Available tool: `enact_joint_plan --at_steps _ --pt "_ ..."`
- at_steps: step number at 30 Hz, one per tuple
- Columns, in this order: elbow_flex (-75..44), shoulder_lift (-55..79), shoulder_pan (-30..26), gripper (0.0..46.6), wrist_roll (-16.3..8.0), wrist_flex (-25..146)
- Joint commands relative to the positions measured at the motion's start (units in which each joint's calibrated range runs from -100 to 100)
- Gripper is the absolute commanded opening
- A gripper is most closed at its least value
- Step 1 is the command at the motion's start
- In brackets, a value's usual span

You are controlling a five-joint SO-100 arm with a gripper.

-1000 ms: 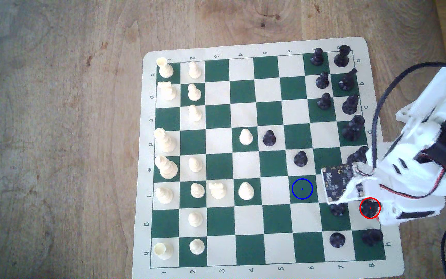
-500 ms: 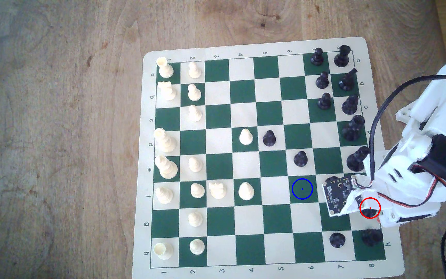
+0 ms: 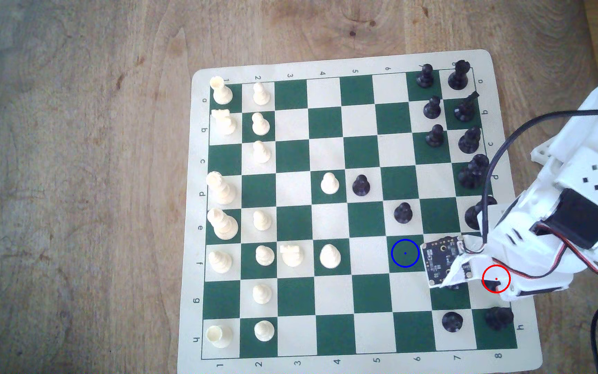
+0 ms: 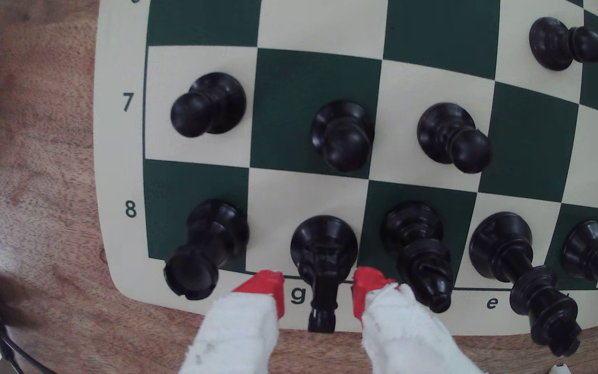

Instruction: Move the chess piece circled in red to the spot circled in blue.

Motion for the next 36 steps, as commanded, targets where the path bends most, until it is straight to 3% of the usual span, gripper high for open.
enact_joint_plan --at_steps 1,24,29,36 --pt "-0.7 0.7 -0.1 10.0 0.0 -1.3" --pt "-0.6 2.0 -2.3 6.5 -0.2 -1.7" --pt "-0.9 1.5 -2.3 0.3 -0.2 -1.6" --pt "-3.9 -4.7 -2.4 0.3 -0.3 3.9"
